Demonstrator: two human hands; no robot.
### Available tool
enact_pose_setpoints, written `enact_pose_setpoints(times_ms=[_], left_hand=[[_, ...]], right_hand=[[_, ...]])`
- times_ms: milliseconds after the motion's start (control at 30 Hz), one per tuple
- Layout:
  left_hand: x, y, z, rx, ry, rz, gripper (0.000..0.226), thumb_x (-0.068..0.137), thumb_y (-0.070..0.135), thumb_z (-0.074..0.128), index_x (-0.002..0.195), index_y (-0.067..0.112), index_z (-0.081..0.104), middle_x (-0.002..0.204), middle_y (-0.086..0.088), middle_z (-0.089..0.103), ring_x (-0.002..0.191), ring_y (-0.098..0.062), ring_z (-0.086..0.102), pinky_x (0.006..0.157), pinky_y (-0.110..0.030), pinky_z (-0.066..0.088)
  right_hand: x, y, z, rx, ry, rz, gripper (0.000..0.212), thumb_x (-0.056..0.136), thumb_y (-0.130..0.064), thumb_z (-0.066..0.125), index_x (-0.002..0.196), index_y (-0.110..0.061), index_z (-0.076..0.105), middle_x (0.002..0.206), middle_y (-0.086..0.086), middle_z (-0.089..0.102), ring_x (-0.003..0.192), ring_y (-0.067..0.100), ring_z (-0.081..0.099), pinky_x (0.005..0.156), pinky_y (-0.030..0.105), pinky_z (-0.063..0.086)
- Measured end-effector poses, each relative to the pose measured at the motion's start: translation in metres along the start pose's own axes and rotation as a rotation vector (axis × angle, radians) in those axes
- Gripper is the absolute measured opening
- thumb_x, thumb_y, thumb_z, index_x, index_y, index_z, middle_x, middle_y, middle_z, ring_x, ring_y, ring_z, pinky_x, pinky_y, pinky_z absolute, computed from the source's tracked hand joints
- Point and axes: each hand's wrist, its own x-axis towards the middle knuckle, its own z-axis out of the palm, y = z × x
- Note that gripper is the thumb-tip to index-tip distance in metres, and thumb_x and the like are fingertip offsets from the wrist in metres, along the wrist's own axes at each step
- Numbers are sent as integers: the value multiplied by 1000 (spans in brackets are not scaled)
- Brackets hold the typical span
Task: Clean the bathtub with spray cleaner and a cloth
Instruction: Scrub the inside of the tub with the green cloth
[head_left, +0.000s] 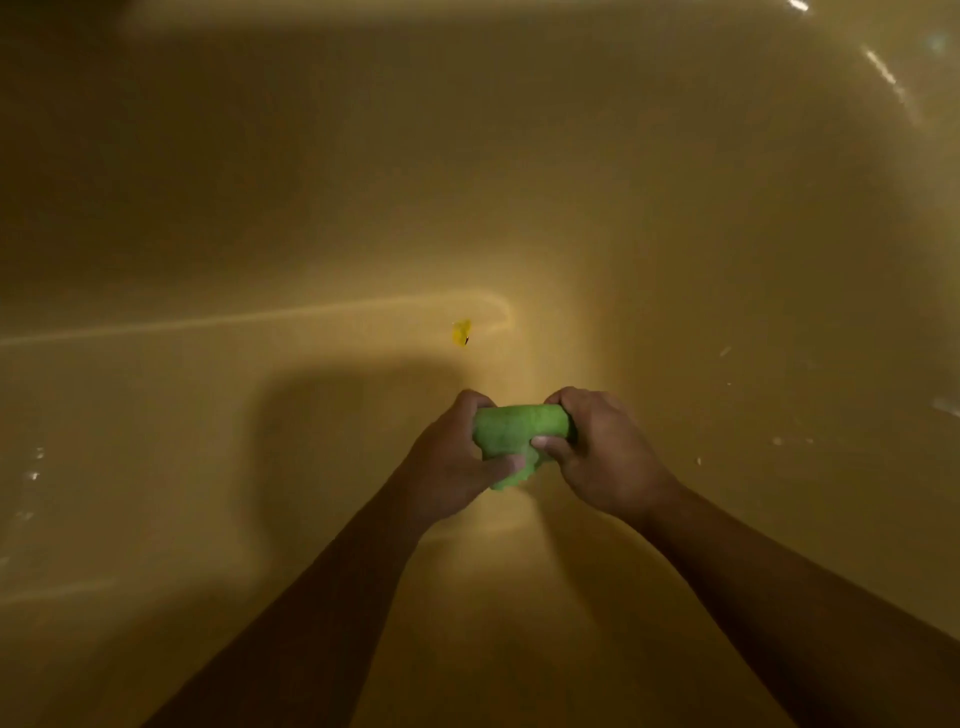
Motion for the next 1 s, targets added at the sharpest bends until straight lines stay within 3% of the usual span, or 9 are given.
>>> enact_pose_setpoints(times_ms=[100, 233, 300, 367, 433, 567, 667, 800, 1000], left_hand=[[4, -26, 25, -81, -22, -52, 48, 84, 34, 79, 120, 31, 47, 99, 3, 64, 82, -17, 66, 70, -38, 55], [20, -58, 59, -184, 12, -124, 62, 86, 34, 78, 137, 31, 43, 111, 3, 64, 92, -19, 69, 80, -46, 60], [33, -76, 77, -128, 20, -150, 68, 89, 34, 75, 147, 27, 41, 123, -1, 65, 104, -21, 68, 92, -43, 57], [47, -96, 90, 39, 39, -129, 65, 95, 39, 65, 153, 22, 40, 138, -4, 59, 124, -24, 59, 105, -36, 46], [58, -116, 96, 228, 75, -60, 60, 102, 45, 47, 156, 22, 38, 155, -3, 45, 147, -28, 36, 119, -44, 29], [69, -153, 92, 486, 151, -5, 55, 108, 38, 23, 161, 25, 29, 171, 4, 20, 159, -20, 7, 124, -55, 7], [73, -175, 88, 627, 253, 26, 58, 107, 44, 20, 163, 32, 21, 173, 5, 14, 160, -22, 3, 126, -55, 4], [85, -185, 84, 802, 412, 22, 56, 109, 49, 26, 163, 33, 27, 170, 4, 24, 159, -27, 14, 124, -61, 11], [93, -192, 81, 847, 513, 66, 59, 108, 49, 31, 163, 27, 28, 170, 3, 25, 160, -26, 13, 124, -61, 12]], right_hand=[[2, 22, 22, 130, -77, 60, 20, 97, -29, 70, 108, -24, 55, 90, -9, 64, 82, 16, 61, 72, 37, 50], [12, 50, 53, 105, -83, 89, 32, 100, -29, 63, 128, -30, 48, 107, 1, 66, 94, 23, 64, 82, 42, 55], [20, 65, 70, -59, -68, 66, 42, 99, -30, 62, 137, -32, 45, 121, 8, 61, 109, 29, 60, 92, 43, 52], [27, 76, 89, -298, -16, -13, 50, 98, -37, 59, 145, -26, 45, 142, 12, 51, 130, 34, 49, 108, 47, 45], [33, 79, 108, -409, -42, -123, 56, 103, -46, 46, 154, -24, 39, 161, 10, 35, 148, 36, 31, 120, 54, 32], [43, 88, 155, -503, -110, -220, 62, 108, -57, 23, 165, -35, 12, 173, 3, 12, 159, 38, 3, 126, 64, 10], [54, 100, 166, -621, -60, -260, 65, 107, -61, 26, 165, -35, 15, 171, 7, 21, 157, 41, 12, 124, 66, 13], [94, 105, 160, -666, 20, -370, 68, 103, -65, 31, 161, -30, 31, 161, 12, 40, 150, 45, 29, 121, 66, 21], [229, 72, 128, -628, 228, -341, 66, 103, -62, 34, 162, -32, 30, 162, 9, 37, 152, 42, 25, 122, 65, 14]])
